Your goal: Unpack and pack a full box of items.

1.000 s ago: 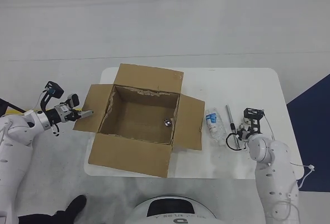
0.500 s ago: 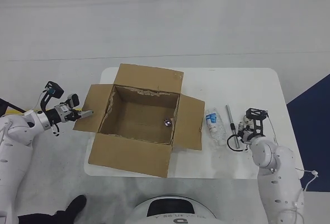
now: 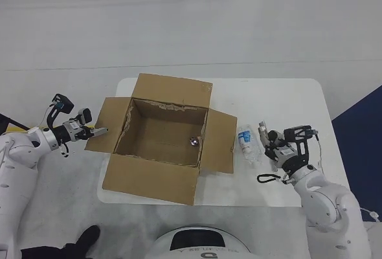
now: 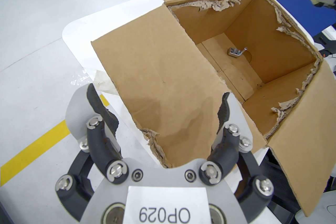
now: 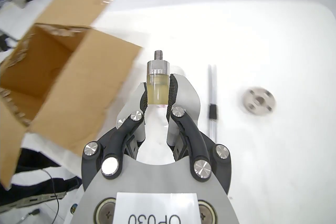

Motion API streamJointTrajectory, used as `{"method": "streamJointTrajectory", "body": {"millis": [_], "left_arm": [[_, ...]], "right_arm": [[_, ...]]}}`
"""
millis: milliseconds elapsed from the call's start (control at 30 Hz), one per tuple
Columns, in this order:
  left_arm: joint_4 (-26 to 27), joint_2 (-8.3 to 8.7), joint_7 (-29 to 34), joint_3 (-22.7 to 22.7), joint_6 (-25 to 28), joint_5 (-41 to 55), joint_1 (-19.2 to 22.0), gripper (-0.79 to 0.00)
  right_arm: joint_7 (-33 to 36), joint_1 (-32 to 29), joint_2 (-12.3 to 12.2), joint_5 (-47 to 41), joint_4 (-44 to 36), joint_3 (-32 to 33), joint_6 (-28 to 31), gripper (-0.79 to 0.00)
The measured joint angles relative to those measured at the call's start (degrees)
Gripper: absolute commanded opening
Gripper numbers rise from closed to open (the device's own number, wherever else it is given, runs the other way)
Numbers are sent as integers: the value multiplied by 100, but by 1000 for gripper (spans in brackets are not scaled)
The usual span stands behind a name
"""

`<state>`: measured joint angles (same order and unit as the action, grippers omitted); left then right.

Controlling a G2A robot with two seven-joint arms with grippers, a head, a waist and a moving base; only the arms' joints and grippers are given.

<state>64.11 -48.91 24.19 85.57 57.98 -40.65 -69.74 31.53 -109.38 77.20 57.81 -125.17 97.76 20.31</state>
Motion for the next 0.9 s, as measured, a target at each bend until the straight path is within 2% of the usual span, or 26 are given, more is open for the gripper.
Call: {"method": "streamJointTrajectory", "body": {"millis": [133,300,733,833,900], "left_arm": [[0,0,0,0,0,0,0,0],[0,0,0,0,0,0,0,0],[0,0,0,0,0,0,0,0],[0,0,0,0,0,0,0,0],[0,0,0,0,0,0,0,0]], "right_arm": [[104,219,-19,317,-303,-609,340,-785],[358,590,-12,1175,-446,-1352,-197,-785],[352,590,-13,1204,-446,-1355,-206,-785],[676,781,-40,1583,-512,-1689,105,-785],[1251,1334,-24,1840,-305,-2191,288,-785]]}}
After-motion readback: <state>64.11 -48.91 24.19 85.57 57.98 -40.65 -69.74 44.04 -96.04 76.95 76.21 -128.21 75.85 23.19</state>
